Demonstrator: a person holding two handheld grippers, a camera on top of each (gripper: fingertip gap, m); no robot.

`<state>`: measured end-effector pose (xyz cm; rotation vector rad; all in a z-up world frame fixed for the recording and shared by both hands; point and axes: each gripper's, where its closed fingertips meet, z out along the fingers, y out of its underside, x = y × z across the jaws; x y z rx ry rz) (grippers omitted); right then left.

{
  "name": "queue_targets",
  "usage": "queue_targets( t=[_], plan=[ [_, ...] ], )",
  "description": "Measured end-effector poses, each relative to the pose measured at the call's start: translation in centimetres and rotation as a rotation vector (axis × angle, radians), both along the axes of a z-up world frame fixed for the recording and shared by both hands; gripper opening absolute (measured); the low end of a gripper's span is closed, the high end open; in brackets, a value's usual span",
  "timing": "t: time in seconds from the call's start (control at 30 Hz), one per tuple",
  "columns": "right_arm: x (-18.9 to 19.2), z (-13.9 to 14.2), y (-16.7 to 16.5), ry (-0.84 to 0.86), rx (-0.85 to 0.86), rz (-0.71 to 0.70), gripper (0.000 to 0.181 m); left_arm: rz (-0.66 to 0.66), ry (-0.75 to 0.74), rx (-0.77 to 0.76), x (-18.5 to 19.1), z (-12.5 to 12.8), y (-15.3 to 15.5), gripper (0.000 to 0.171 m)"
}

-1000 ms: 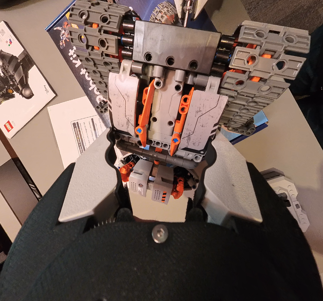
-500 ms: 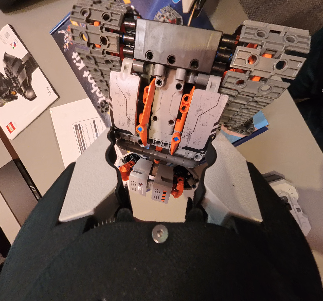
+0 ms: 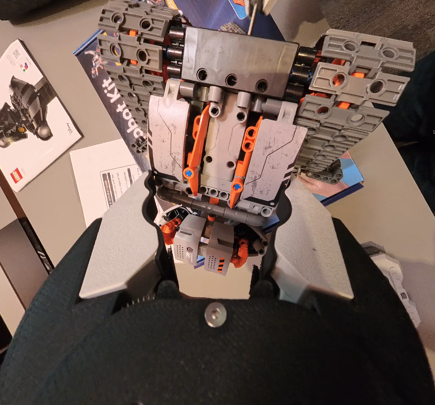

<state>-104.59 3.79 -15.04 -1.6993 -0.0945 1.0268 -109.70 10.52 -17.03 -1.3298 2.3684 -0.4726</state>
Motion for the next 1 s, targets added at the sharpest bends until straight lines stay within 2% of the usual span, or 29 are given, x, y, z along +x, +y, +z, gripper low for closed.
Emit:
queue_targets(
  t=[0.1, 0.8, 0.93, 1.0],
  plan=[
    [-0.1, 0.1, 0.1, 0.058, -0.014, -0.019, 0.004, -0.006, -0.002, -0.001, 0.3, 0.0, 0.1, 0.102],
    [-0.3, -0.2, 0.3, 0.064, -0.075, -0.031, 0.004, -0.012, 0.005, 0.002, -1.5, 0.9, 0.2, 0.102],
    [-0.4, -0.2, 0.3, -0.045, -0.042, 0.001, 0.004, -0.012, -0.001, 0.001, -1.8, 0.8, 0.1, 0.102],
    [-0.4, -0.2, 0.3, -0.158, 0.023, 0.033, 0.003, -0.015, 0.0, 0.005, -2.0, 0.6, 0.0, 0.102]
  ],
)
